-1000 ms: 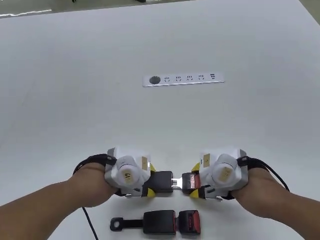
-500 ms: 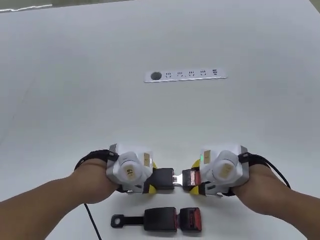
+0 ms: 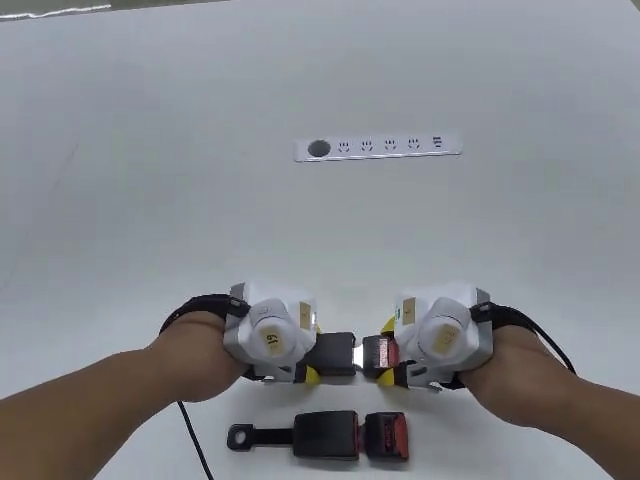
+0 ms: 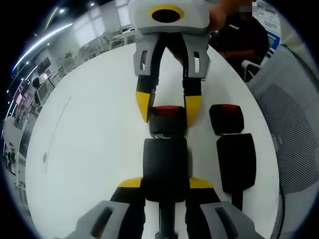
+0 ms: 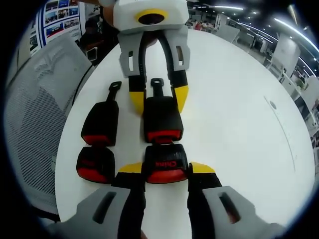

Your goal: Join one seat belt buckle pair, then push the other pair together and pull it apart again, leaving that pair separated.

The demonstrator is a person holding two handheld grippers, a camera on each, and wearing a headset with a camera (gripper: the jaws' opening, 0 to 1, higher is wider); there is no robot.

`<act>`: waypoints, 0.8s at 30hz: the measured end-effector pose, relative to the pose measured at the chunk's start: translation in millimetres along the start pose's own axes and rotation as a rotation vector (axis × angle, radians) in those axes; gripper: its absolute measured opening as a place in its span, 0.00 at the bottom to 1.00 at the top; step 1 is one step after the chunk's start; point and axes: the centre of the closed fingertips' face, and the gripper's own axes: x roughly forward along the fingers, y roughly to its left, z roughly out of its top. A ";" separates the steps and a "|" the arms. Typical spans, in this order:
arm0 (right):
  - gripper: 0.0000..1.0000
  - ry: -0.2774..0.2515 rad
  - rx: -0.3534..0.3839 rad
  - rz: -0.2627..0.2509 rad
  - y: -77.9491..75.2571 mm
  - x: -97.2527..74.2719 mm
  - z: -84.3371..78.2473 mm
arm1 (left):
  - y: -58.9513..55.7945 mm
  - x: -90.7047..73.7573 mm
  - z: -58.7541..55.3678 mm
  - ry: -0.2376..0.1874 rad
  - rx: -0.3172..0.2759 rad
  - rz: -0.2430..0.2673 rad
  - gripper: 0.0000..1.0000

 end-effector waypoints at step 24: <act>0.31 0.020 0.006 -0.013 -1.2 -8.3 -15.0 | 0.6 -0.5 -0.7 -0.002 0.016 -0.010 0.31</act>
